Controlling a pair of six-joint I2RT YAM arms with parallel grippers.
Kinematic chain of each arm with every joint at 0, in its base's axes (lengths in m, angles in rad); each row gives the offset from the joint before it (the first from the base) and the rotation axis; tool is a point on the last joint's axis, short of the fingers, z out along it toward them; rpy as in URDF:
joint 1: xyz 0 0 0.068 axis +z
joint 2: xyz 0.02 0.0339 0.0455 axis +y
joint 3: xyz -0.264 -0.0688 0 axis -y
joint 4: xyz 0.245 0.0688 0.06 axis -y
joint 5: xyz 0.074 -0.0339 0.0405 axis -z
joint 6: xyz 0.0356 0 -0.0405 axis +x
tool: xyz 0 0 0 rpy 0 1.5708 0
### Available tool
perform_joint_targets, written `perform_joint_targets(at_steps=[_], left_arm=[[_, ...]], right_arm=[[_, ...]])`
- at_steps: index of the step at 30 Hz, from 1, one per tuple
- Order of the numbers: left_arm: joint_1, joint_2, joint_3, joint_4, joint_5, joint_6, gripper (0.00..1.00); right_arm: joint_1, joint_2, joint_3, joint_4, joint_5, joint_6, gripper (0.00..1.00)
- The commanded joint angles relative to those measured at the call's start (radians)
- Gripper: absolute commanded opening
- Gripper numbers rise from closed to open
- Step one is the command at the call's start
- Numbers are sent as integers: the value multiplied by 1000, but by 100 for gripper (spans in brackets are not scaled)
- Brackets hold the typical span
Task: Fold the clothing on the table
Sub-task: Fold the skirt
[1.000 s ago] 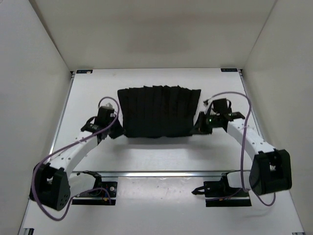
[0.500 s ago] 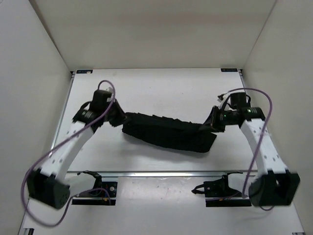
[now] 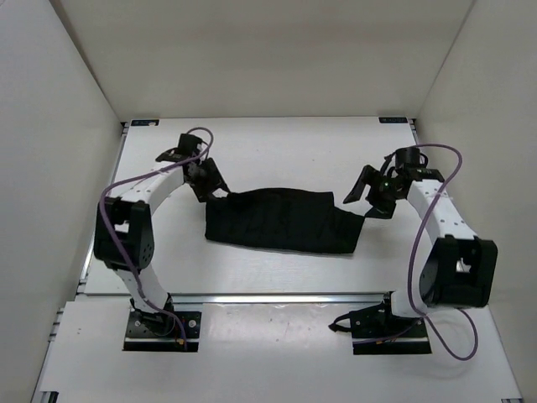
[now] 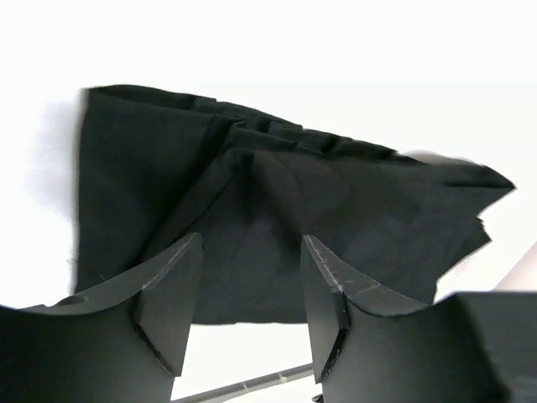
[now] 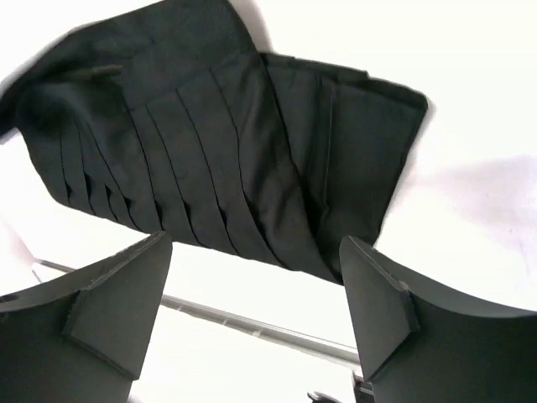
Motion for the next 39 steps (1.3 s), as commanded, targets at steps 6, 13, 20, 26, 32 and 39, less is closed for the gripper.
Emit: perform_joint_targets(at_steps=[6,13,20,26,32,39], left_arm=[[32,-245,-262,81,-6,40,69],[2,-377,-427,138,-108,-21,70],[-45,-336,-539,275,-200,-80,61],[-135,-276,-527,363,-193,-169,10],[-266,-149,-444,434,-177,-258,0],[-307,-61,-395,497,-173,-315,2]], right_arm=[[37,-200,-331,68,34,92,81],[28,-229,-489,274,21,195,80],[23,-153,-560,483,-54,293,51],[-35,-80,-477,450,-85,227,1],[-155,11,-208,255,-25,57,0],[76,159,233,98,-22,-31,0]])
